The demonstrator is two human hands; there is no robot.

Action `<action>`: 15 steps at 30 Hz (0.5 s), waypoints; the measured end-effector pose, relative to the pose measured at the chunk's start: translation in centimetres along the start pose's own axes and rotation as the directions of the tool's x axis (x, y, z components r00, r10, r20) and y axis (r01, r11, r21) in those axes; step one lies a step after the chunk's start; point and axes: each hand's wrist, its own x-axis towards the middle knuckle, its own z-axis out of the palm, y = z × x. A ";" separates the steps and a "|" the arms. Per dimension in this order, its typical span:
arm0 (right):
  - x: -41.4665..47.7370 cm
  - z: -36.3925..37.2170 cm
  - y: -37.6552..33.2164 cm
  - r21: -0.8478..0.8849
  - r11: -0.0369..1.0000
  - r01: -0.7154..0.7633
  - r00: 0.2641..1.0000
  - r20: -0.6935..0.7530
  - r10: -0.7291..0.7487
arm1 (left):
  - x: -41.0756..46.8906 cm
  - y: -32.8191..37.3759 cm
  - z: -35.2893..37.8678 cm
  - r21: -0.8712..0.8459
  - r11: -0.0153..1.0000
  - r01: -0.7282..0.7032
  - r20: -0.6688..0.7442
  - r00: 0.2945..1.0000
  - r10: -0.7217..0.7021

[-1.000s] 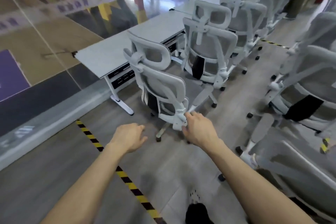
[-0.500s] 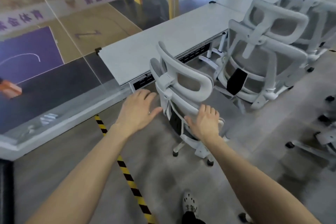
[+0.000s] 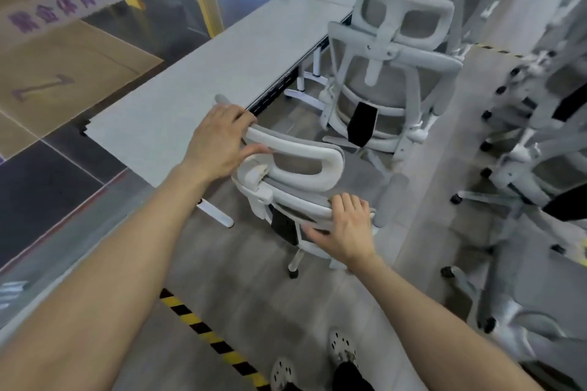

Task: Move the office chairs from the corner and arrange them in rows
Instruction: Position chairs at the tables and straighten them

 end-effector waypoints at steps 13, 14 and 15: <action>1.9 -2.0 5.0 -0.024 0.991 0.130 0.991 0.035 -0.130 | -4.6 4.4 1.9 0.094 0.984 0.150 -0.286 0.951 -0.117; 2.5 -2.0 5.6 -0.027 0.990 0.136 0.990 0.039 -0.135 | -4.6 4.9 2.0 0.107 0.978 0.179 -0.301 0.943 -0.140; 3.1 -2.1 6.0 -0.026 0.990 0.140 0.989 0.041 -0.139 | -4.6 5.3 2.3 0.121 0.970 0.210 -0.314 0.935 -0.164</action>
